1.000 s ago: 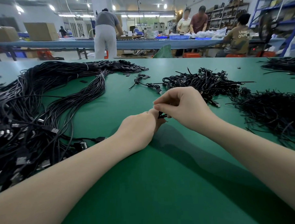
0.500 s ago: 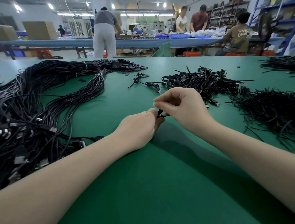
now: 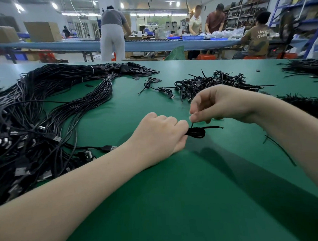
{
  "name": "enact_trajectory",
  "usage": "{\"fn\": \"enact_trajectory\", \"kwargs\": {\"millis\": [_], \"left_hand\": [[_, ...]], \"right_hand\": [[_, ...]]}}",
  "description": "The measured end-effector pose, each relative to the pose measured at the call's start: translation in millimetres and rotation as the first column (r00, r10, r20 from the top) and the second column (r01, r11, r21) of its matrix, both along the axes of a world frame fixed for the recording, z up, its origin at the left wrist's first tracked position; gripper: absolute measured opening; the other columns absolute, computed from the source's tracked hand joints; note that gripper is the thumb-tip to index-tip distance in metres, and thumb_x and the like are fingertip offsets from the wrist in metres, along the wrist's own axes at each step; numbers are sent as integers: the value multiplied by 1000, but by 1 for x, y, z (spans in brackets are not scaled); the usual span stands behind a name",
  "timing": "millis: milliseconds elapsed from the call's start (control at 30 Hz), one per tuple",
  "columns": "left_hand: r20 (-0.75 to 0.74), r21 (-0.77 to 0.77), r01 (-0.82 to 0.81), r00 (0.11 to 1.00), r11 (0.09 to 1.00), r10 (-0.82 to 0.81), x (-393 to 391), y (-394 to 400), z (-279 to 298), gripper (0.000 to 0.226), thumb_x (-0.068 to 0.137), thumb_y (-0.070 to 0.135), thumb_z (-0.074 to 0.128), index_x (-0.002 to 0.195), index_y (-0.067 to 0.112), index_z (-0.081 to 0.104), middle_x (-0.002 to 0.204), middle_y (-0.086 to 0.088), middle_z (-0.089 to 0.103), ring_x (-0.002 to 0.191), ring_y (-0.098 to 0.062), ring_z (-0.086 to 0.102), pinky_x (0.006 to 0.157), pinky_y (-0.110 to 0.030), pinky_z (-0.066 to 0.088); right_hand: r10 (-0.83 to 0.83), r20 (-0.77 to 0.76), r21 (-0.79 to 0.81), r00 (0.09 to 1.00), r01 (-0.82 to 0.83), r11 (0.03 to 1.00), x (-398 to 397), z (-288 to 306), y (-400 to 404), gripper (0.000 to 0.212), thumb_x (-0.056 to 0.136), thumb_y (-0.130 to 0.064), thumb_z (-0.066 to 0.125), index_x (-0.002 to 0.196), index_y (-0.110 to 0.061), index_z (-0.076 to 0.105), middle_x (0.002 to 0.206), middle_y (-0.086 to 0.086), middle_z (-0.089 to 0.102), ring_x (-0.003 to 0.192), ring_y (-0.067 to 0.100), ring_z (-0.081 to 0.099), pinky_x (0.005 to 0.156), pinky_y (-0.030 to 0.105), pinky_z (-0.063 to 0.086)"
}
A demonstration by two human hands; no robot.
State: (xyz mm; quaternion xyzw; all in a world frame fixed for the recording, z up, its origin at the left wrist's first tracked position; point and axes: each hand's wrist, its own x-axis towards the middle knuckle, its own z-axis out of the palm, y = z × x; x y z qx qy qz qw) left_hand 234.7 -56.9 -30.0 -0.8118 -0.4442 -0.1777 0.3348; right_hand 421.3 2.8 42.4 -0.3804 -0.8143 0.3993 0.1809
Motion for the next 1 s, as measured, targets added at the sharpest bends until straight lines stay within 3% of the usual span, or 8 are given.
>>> {"fn": "enact_trajectory", "kwargs": {"millis": [67, 167, 267, 333, 500, 667, 800, 1000], "left_hand": [[70, -60, 76, 995, 995, -71, 1, -3, 2, 27, 88, 32, 38, 70, 16, 51, 57, -1, 50, 49, -27, 52, 50, -29, 31], [355, -237, 199, 929, 951, -106, 2, -6, 2, 27, 94, 36, 33, 76, 17, 38, 64, 7, 41, 61, -26, 47, 57, -35, 32], [737, -272, 329, 676, 904, -24, 3, -4, -1, 31, 97, 37, 35, 81, 12, 44, 62, 7, 43, 59, -13, 42, 58, -31, 33], [875, -247, 371, 483, 895, 40, 4, 1, -2, 27, 101, 31, 37, 81, 16, 47, 62, 8, 44, 56, -6, 40, 57, -27, 33], [933, -304, 403, 309, 863, 184, -2, 15, -8, 7, 101, 32, 40, 94, 33, 41, 70, 6, 49, 51, -3, 39, 57, -22, 35], [957, -290, 498, 166, 818, 238, -7, 19, -8, 5, 100, 32, 40, 96, 32, 43, 63, 12, 49, 54, -8, 39, 65, -35, 34], [954, -298, 500, 167, 813, 247, -8, 19, -8, 7, 99, 35, 40, 93, 33, 44, 54, 25, 55, 51, 6, 49, 64, -28, 36], [954, -301, 535, 163, 790, 253, -7, 18, -7, 16, 85, 46, 40, 81, 33, 48, 52, 19, 44, 52, -5, 36, 62, -31, 34]], "right_hand": [[-48, -144, -221, 988, 15, 975, 1, -14, 2, 20, 53, -25, 80, 60, -25, 62, 61, -6, 60, 55, 8, 54, 54, 24, 33], [-177, -464, -518, 868, -104, 849, -6, -36, 1, 22, 72, -9, 68, 65, -23, 53, 59, -7, 60, 52, 6, 57, 51, 20, 42], [-326, -608, -596, 724, -145, 790, -28, -49, -5, 19, 70, -7, 65, 66, -23, 54, 60, -7, 62, 51, 3, 58, 48, 14, 46], [-429, -656, -611, 621, -104, 785, -42, -55, -9, 23, 71, -5, 69, 69, -22, 52, 60, -6, 64, 52, 5, 59, 51, 15, 49], [-508, -671, -575, 540, 53, 816, -55, -62, -14, 27, 82, -1, 67, 74, -19, 50, 61, -3, 64, 55, 9, 60, 61, 21, 52], [-427, -628, -486, 651, 101, 868, -54, -63, -17, 6, 88, -10, 65, 93, -14, 64, 75, -1, 68, 60, 9, 61, 67, 21, 53], [-360, -578, -372, 733, 156, 915, -56, -65, -21, 13, 88, -18, 67, 92, -6, 72, 83, 4, 70, 60, 9, 59, 61, 19, 51], [-369, -577, -392, 729, 150, 908, -51, -62, -21, 9, 85, -18, 69, 81, -11, 72, 70, 0, 69, 55, 8, 58, 56, 18, 49]]}}
